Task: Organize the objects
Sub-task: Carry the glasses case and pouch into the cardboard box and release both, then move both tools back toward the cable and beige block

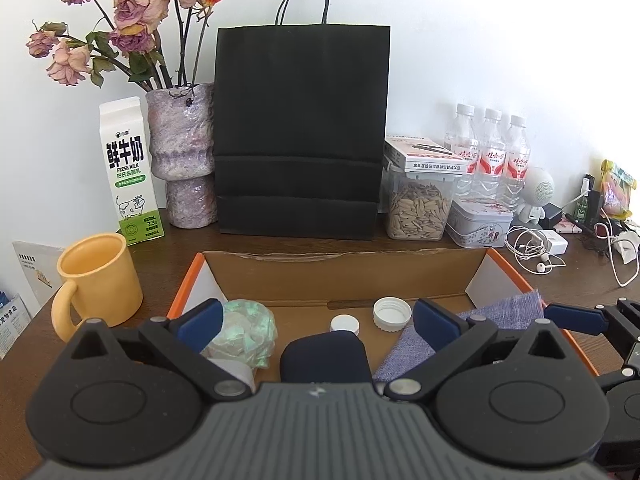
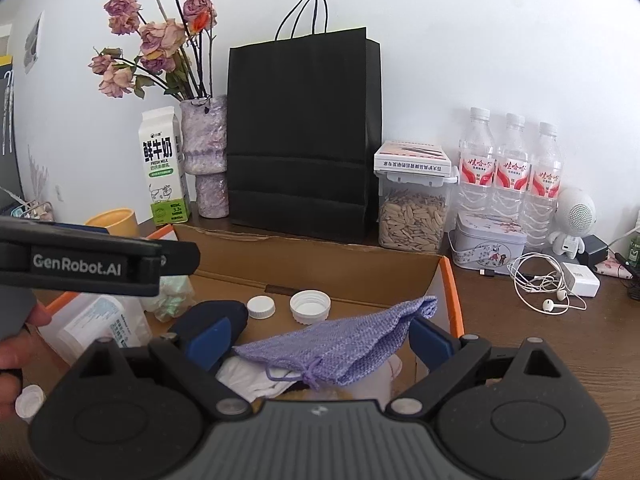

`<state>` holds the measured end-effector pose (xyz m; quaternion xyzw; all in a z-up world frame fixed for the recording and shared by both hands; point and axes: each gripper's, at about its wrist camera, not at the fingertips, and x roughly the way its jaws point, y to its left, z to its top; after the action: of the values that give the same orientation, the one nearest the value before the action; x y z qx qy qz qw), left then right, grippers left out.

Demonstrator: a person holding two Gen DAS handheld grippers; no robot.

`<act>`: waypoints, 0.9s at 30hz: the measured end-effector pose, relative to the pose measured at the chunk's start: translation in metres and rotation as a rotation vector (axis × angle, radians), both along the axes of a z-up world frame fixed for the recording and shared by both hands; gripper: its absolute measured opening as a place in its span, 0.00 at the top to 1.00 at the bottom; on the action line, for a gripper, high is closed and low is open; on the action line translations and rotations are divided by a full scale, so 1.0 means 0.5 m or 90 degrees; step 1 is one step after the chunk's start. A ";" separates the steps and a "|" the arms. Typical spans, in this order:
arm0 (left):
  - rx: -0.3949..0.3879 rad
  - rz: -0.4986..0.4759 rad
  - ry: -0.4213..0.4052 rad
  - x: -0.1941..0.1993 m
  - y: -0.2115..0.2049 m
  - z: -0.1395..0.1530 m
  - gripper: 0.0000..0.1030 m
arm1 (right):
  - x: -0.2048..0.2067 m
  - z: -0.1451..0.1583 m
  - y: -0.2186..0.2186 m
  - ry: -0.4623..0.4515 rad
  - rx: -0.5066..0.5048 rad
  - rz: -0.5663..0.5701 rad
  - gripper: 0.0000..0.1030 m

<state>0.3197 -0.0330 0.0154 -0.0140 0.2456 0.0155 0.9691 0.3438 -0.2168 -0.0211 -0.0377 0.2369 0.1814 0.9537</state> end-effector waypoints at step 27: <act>0.011 0.038 0.039 -0.252 0.052 -0.002 0.00 | -0.257 0.006 -0.016 0.002 -0.022 -0.026 0.06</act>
<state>0.1936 -0.0071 0.0144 -0.0122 0.2742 0.0467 0.9604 0.2152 -0.2249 -0.0183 -0.0492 0.2426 0.1580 0.9559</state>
